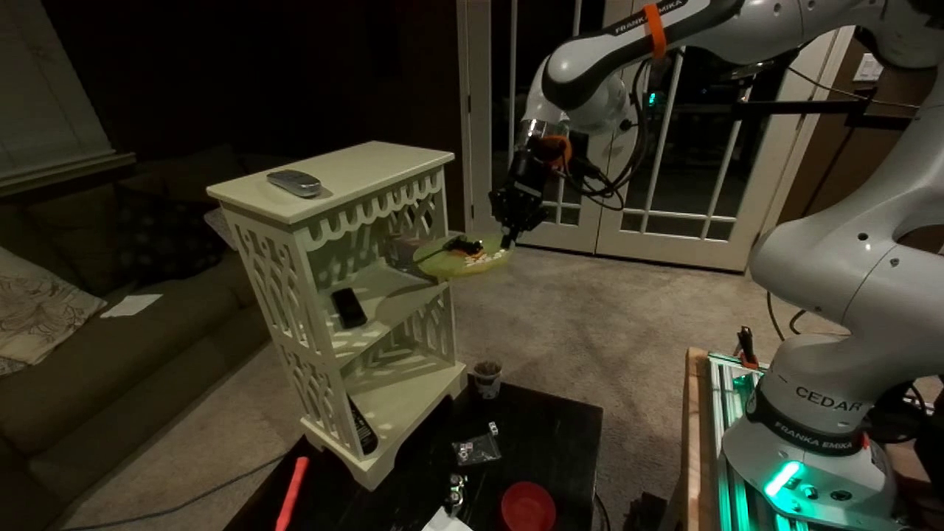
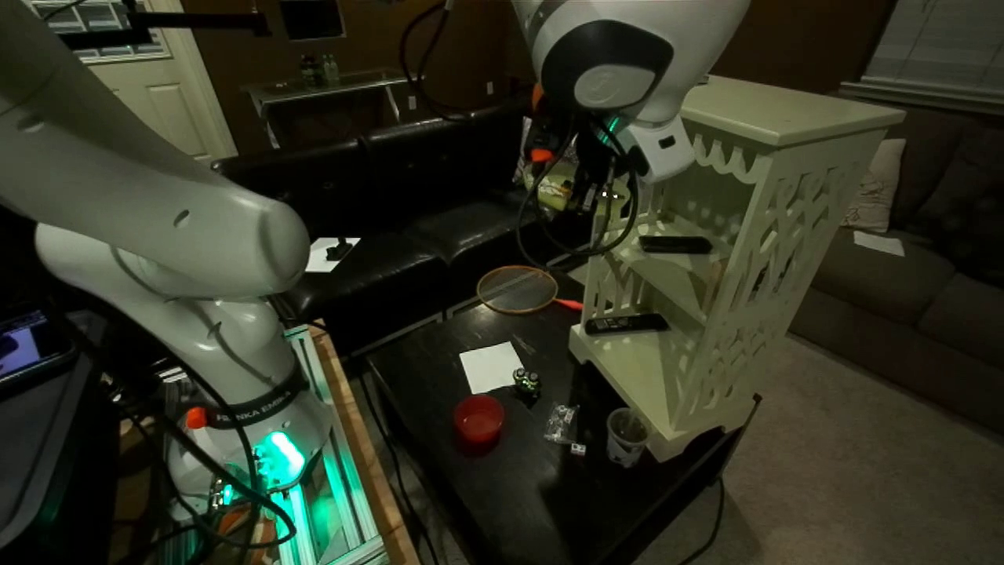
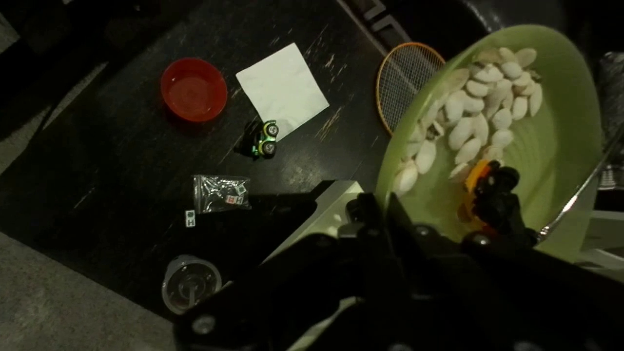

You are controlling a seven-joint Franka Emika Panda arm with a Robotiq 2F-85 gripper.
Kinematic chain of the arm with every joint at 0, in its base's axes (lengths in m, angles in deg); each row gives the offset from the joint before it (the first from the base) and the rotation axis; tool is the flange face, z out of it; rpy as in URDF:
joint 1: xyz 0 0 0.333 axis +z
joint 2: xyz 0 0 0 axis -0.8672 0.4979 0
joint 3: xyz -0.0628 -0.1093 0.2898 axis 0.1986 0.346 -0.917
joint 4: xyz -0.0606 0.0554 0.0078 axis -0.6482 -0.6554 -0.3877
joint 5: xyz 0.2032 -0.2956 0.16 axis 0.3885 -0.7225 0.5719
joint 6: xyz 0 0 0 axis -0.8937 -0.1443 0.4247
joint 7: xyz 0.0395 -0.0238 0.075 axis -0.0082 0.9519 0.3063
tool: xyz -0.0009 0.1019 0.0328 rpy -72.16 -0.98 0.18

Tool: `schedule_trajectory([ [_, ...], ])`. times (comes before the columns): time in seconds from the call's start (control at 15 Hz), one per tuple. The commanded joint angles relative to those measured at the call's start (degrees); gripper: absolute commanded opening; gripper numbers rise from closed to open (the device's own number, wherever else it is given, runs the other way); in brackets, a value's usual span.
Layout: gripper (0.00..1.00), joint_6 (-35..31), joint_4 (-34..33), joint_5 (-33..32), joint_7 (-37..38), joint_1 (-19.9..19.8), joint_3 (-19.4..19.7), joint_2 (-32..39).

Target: Put the plate on the top part of the shelf

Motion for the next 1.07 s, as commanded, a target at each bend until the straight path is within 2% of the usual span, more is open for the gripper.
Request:
schedule_trajectory([
  [0.0,0.01,6.0,-5.2,3.4,-3.1,-0.4,-0.5,3.5],
  [0.13,0.01,7.1,-8.2,4.6,-3.1,-0.6,-1.3,3.4],
  [0.4,0.01,10.6,-14.8,6.3,-3.5,1.5,-1.3,2.0],
  [0.8,0.01,7.8,-23.2,6.7,2.0,4.0,-3.1,-2.9],
  [1.0,0.01,6.3,-28.2,6.2,6.6,7.1,-1.4,-7.0],
])
